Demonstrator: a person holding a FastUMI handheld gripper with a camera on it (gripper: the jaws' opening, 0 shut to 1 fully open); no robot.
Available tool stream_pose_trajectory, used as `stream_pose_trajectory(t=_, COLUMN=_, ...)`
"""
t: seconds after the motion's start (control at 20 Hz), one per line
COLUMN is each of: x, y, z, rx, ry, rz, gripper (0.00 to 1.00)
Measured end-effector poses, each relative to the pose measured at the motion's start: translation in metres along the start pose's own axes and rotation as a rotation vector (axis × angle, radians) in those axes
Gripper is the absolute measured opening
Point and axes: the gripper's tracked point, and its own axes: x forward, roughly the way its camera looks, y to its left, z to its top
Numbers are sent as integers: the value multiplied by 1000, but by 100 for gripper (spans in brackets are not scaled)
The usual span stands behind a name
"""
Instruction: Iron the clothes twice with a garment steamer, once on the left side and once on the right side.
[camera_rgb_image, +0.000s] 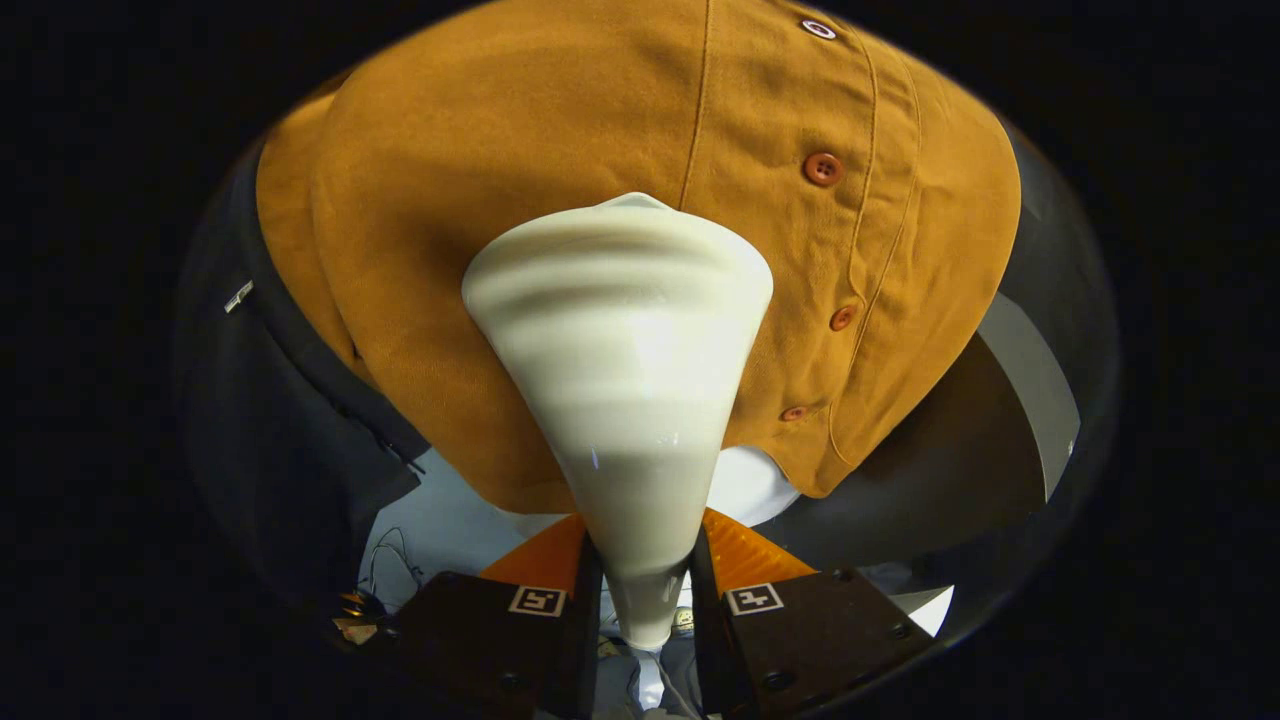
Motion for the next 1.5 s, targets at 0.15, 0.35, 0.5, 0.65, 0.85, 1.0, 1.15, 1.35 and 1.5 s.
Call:
stream_pose_trajectory(t=0.15, x=-2, y=-3, z=-10, rx=-12, ry=9, rz=-7, gripper=43)
stream_pose_trajectory(t=0.35, x=-18, y=-10, z=-17, rx=-8, ry=-5, rz=-3, gripper=43)
stream_pose_trajectory(t=0.5, x=-35, y=-18, z=-8, rx=7, ry=-42, rz=4, gripper=43)
stream_pose_trajectory(t=0.65, x=-60, y=-33, z=2, rx=36, ry=-89, rz=6, gripper=43)
stream_pose_trajectory(t=0.85, x=-92, y=-61, z=22, rx=74, ry=-165, rz=1, gripper=43)
stream_pose_trajectory(t=1.0, x=-116, y=-87, z=37, rx=108, ry=-219, rz=-6, gripper=43)
stream_pose_trajectory(t=1.15, x=-140, y=-115, z=53, rx=137, ry=-271, rz=-25, gripper=43)
stream_pose_trajectory(t=1.35, x=-172, y=-145, z=77, rx=169, ry=-361, rz=-36, gripper=43)
stream_pose_trajectory(t=1.5, x=-200, y=-163, z=98, rx=191, ry=-447, rz=-35, gripper=43)
